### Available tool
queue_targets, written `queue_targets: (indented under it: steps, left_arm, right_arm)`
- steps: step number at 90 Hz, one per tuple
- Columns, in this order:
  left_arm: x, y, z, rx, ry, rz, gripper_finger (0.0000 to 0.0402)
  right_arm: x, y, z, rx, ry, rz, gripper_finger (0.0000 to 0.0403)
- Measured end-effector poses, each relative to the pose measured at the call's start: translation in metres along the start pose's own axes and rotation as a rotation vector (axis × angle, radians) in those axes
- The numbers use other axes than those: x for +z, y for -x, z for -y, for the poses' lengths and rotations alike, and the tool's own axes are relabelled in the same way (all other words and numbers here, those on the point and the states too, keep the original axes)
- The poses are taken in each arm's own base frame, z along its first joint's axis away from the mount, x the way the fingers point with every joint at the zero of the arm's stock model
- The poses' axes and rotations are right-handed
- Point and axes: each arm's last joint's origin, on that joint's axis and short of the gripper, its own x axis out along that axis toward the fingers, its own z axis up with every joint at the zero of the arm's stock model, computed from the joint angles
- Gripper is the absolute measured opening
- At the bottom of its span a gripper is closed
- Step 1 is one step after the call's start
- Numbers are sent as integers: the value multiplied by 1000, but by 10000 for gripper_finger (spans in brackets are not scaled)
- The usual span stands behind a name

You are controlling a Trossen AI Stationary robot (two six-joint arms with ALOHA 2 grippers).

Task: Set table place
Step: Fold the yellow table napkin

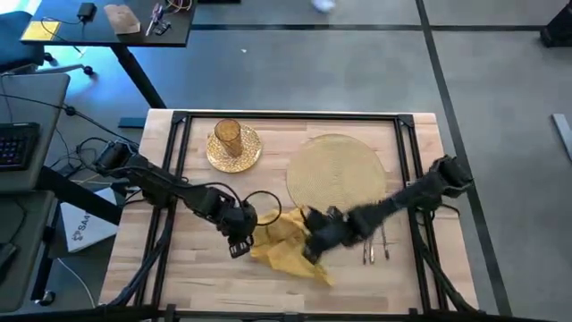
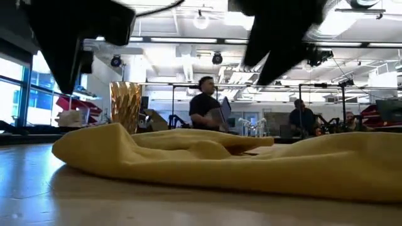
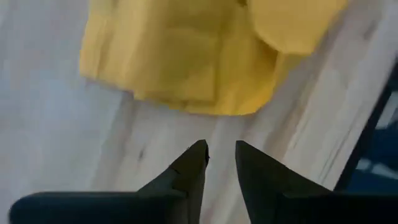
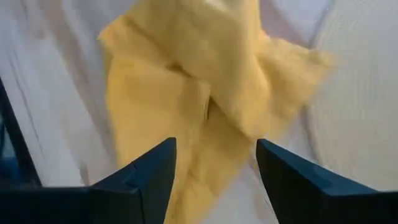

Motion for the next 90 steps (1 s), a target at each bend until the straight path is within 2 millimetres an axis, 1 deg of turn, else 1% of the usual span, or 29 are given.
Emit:
queue_targets:
  steps: [7,12,17,27,35,49,66,71,80,90]
  left_arm:
    - [-4,-13,-11,-15,88,-30,110]
    - [-6,-22,-20,-16,154,-23,124]
    - [-6,-31,-25,-43,221,3,137]
    - [-5,-42,-30,-129,316,74,154]
    - [-6,-48,-38,-111,389,124,158]
    - [-7,-52,-49,-34,468,218,153]
    - [9,-49,-50,-96,433,335,140]
    - [14,-48,-52,-112,435,355,136]
    - [20,-46,-56,-143,428,354,130]
    - [25,-45,-60,-144,421,353,125]
  right_arm:
    - [14,-15,17,79,-94,9,196]
    - [21,-19,26,99,-138,19,194]
    - [29,-20,30,97,-162,34,193]
    - [40,-15,27,127,-134,64,192]
    - [44,-12,23,140,-94,75,192]
    - [47,-9,20,150,-84,85,193]
    - [42,-11,26,92,-145,38,193]
    - [39,-13,33,33,-191,20,193]
    - [38,-17,52,-90,-295,4,192]
    - [39,-25,74,-148,-371,-10,192]
